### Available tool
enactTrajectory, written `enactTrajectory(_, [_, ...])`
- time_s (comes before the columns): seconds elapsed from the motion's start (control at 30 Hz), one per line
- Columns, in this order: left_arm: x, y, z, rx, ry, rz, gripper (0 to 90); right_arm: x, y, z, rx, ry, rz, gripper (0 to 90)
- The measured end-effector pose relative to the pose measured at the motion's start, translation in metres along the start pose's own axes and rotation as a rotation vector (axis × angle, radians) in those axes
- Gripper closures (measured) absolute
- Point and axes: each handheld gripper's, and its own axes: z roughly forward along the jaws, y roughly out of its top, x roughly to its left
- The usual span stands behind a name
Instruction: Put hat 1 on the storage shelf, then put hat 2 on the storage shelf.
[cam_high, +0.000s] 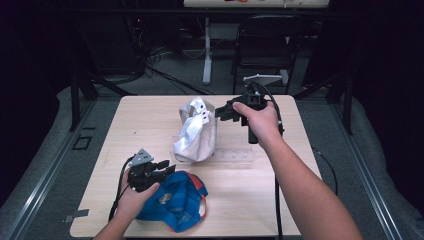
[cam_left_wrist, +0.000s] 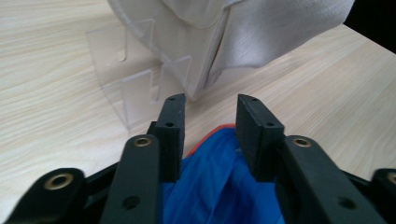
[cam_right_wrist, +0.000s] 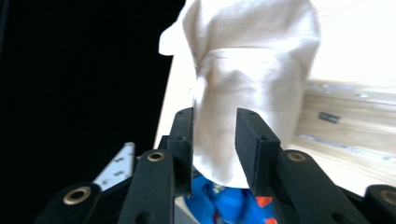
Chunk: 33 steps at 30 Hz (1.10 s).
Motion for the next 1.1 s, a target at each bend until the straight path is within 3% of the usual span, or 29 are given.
enactTrajectory(0.3, [0.014, -0.015, -0.023, -0.023, 0.054, -0.019, 54.1, -0.013, -0.013, -0.012, -0.025, -0.059, -0.053, 64.8])
enactTrajectory(0.4, [0.021, -0.022, -0.032, -0.022, 0.077, -0.043, 53.4, -0.017, -0.025, -0.015, -0.047, -0.093, -0.105, 62.6])
enactTrajectory(0.6, [0.031, -0.032, -0.044, -0.04, 0.11, -0.081, 50.8, -0.021, -0.044, -0.015, -0.065, -0.116, -0.17, 60.2])
enactTrajectory(0.67, [0.033, -0.032, -0.05, -0.038, 0.117, -0.077, 49.5, -0.022, -0.058, -0.012, -0.068, -0.15, -0.225, 59.2])
enactTrajectory(0.77, [0.034, -0.033, -0.053, -0.029, 0.128, -0.068, 49.4, -0.023, -0.067, -0.008, -0.056, -0.171, -0.262, 59.2])
enactTrajectory(1.0, [0.036, -0.042, -0.059, 0.003, 0.139, -0.069, 50.0, -0.028, -0.087, 0.003, -0.027, -0.197, -0.305, 59.4])
enactTrajectory(1.07, [0.037, -0.047, -0.06, 0.023, 0.148, -0.054, 50.4, -0.028, -0.1, 0.009, -0.021, -0.212, -0.35, 59.4])
enactTrajectory(1.1, [0.037, -0.047, -0.06, 0.023, 0.148, -0.054, 50.6, -0.028, -0.1, 0.009, -0.021, -0.212, -0.35, 59.4])
